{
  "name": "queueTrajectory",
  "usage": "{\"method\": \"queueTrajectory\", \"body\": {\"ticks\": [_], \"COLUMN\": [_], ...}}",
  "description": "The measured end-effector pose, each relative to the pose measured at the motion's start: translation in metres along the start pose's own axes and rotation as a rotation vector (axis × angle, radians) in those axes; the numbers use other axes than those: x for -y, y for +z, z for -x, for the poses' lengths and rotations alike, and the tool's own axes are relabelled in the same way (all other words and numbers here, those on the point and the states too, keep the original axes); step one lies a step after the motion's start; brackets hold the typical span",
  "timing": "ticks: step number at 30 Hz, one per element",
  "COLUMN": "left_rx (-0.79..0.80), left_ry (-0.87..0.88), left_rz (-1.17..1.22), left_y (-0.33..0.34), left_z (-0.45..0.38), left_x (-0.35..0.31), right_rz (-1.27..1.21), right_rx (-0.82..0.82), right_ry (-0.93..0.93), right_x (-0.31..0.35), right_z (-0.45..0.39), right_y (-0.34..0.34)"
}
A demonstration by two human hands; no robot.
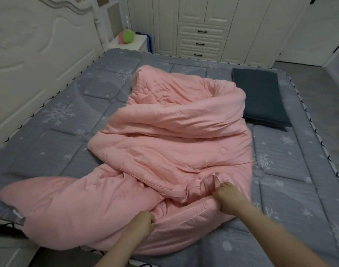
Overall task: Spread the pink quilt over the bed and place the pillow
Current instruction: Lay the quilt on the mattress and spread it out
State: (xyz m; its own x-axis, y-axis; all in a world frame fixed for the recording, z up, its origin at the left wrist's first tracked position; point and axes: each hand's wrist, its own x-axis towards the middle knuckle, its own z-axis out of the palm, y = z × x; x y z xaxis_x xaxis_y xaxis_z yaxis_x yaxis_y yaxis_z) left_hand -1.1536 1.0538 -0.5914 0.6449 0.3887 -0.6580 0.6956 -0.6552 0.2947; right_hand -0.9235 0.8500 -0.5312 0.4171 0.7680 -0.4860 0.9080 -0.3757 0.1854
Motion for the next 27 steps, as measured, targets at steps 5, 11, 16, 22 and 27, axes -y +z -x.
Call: {"method": "queueTrajectory", "body": {"ticks": [5,11,16,22,27], "left_rx": [0.088,0.274,0.060,-0.360,-0.453], "left_ry": [0.099,0.144,0.084,0.061,0.020], "left_rz": [0.034,0.119,0.105,0.146,0.080], "left_y": [0.009,0.051,0.054,0.001,-0.017], "left_z": [0.051,0.096,0.119,0.132,0.134], "left_x": [0.008,0.028,0.054,0.087,0.112], "right_rz": [-0.029,-0.182,-0.336,-0.404,-0.435], "right_rx": [0.232,0.651,0.549,0.271,0.133], "right_ry": [0.089,0.118,0.210,0.186,0.134], "right_x": [0.038,0.087,0.123,0.128,0.146], "right_z": [0.054,0.104,0.129,0.108,0.076], "right_y": [0.005,0.034,0.038,-0.005,-0.042]}}
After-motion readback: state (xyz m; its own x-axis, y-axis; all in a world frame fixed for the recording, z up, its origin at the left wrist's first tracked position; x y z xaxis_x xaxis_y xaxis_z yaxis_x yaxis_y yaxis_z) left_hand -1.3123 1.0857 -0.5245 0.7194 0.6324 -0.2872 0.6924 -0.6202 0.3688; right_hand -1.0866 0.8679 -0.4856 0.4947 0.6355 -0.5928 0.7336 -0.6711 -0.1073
